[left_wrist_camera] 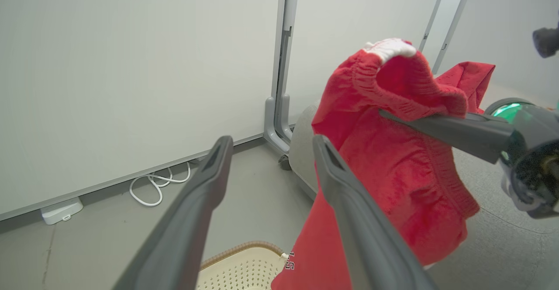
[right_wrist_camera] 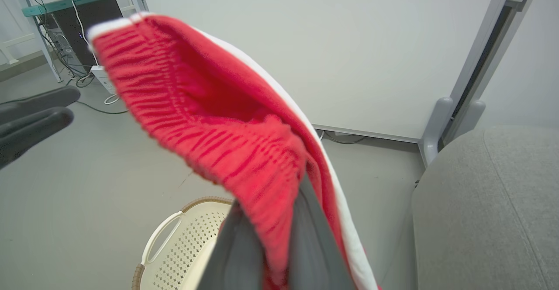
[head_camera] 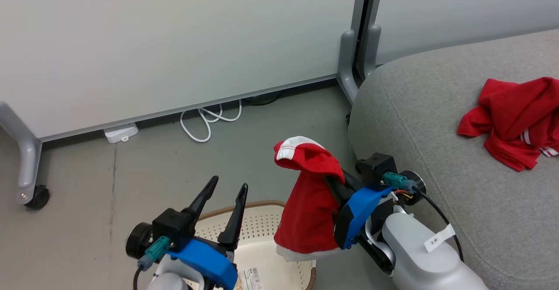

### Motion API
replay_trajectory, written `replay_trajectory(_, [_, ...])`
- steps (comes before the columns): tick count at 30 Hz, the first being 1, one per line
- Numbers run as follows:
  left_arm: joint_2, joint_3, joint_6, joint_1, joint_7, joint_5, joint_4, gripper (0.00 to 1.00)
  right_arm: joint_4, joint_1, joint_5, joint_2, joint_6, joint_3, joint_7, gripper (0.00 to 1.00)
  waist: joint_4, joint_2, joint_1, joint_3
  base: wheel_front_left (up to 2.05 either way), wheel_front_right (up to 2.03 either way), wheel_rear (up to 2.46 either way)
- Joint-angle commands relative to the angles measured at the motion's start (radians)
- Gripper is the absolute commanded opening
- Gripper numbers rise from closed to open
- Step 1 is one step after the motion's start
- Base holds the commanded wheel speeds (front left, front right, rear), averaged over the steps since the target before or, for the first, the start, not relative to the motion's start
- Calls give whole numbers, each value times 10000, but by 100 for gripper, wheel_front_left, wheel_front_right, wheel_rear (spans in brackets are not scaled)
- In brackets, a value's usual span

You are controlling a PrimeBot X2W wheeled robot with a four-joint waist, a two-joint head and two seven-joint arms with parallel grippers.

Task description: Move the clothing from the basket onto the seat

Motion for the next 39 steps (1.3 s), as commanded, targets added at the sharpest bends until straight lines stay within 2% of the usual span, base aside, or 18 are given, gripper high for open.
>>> replay_trajectory(1, [-16,172,-62,177,-26,120,-106,100,-65,96,-18,0,1,-30,-49,0,-10,0,1,7,0,0,0])
replay_trajectory(12, [-405,1682,-303,1381,-26,1139,-820,100,-135,169,-97,0,1,-159,-49,0,-60,0,1,59,0,0,0])
replay_trajectory(23, [-648,2048,-411,1550,-26,1540,-799,100,-142,220,-84,0,1,-111,-50,0,-236,0,1,25,0,0,0])
replay_trajectory(29, [-576,1938,-398,1586,-26,1489,-880,100,-201,160,-72,0,1,-159,-46,0,-735,0,1,56,0,0,0])
replay_trajectory(39, [-484,1816,-399,1353,-26,1528,-990,100,-299,57,-177,-2,1,-353,-45,0,-2182,0,1,364,0,0,0])
